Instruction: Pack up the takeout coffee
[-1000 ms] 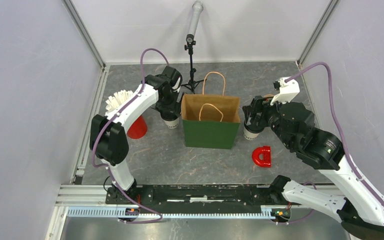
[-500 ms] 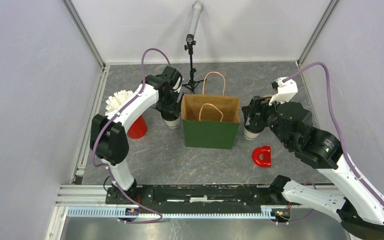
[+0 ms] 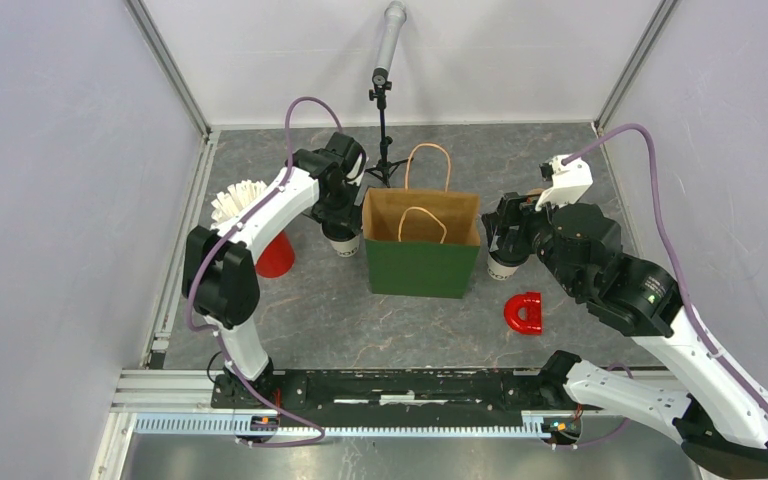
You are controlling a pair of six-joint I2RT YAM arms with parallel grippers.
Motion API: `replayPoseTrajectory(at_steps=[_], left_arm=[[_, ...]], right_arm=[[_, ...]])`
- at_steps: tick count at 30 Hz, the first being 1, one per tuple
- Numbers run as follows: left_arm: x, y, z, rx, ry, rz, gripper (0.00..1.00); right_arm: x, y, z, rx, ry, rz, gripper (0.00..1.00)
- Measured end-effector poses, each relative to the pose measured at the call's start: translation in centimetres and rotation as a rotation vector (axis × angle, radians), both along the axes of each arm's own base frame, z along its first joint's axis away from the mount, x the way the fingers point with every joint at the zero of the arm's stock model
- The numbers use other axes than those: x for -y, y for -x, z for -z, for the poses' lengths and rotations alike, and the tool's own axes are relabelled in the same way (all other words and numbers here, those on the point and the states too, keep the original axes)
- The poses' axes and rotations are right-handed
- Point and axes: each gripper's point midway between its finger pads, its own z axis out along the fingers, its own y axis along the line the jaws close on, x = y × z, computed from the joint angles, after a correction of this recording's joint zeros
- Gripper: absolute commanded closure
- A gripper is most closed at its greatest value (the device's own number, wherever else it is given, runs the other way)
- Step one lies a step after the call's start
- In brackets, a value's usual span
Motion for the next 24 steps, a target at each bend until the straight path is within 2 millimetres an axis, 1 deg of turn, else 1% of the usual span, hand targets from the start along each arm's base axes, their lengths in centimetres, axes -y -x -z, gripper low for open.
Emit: replayPoseTrajectory(at_steps=[7, 15, 21, 24], left_arm=[[0.3, -0.6, -0.2, 0.014, 0.007, 0.000, 0.00], [0.5, -0.9, -0.4, 0.024, 0.012, 0.000, 0.00], [0.7, -1.4, -1.1, 0.045, 0.020, 0.002, 0.00], [0.7, -1.4, -1.1, 0.044, 0.019, 0.003, 0.01]], right_arm=[[0.0, 0.0, 0.2, -0.002, 0.002, 0.000, 0.17], [0.0, 0.0, 0.3, -0.002, 0.002, 0.000, 0.17], [0.0, 0.0, 0.4, -0.003, 0.003, 0.000, 0.17], [0.0, 0.0, 0.4, -0.003, 0.003, 0.000, 0.17]])
